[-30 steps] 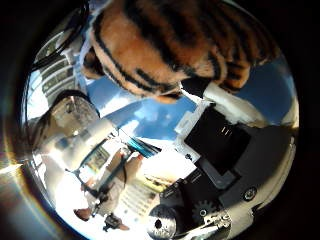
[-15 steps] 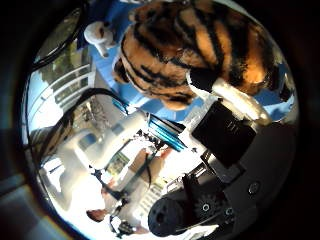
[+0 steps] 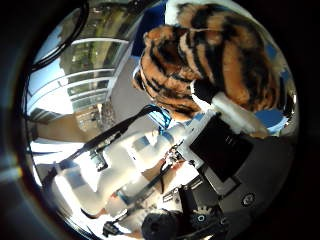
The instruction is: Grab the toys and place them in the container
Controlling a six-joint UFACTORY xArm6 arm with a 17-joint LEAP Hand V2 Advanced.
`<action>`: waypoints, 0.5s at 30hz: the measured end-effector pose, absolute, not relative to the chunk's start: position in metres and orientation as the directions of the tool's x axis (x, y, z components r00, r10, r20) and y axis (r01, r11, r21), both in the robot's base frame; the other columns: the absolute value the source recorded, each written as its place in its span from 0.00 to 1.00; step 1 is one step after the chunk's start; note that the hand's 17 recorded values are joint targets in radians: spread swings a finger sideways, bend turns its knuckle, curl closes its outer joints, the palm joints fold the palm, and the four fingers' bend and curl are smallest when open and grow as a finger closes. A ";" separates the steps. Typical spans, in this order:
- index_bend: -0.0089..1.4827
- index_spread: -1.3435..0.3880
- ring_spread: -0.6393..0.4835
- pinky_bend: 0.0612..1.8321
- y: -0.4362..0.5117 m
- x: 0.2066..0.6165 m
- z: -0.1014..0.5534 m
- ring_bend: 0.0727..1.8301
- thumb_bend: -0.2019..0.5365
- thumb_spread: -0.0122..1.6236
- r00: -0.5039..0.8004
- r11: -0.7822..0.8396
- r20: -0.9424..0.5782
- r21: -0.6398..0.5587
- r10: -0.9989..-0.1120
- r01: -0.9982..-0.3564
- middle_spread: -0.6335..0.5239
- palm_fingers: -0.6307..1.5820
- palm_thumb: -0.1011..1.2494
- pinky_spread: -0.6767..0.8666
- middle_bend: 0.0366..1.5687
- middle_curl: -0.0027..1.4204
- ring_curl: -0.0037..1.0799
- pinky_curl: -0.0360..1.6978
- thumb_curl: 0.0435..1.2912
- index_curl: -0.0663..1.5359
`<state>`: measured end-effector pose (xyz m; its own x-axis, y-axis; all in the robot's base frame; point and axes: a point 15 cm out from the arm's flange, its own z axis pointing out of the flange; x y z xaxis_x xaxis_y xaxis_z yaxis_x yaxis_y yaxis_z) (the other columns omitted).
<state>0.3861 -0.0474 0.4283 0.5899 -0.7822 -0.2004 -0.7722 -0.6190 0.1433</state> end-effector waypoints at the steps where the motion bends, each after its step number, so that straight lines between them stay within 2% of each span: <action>1: 0.47 0.07 0.45 0.90 -0.024 0.387 0.436 0.82 0.26 0.67 0.595 -0.621 -0.195 0.119 -0.780 -0.775 0.31 0.63 0.81 0.52 0.81 0.81 0.83 0.49 0.61 0.58; 9: 0.44 0.05 0.44 0.92 0.134 0.417 0.449 0.85 0.26 0.67 0.610 -0.612 -0.176 -0.052 -0.773 -0.789 0.32 0.61 0.81 0.52 0.84 0.81 0.83 0.51 0.63 0.70; 15: 0.43 0.05 0.44 0.92 0.229 0.454 0.409 0.86 0.25 0.66 0.615 -0.606 -0.161 -0.109 -0.772 -0.788 0.33 0.61 0.80 0.51 0.85 0.81 0.82 0.52 0.65 0.77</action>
<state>0.4544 0.2287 0.4092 0.6153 -0.7717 -0.1609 -0.7882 -0.6056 -0.1095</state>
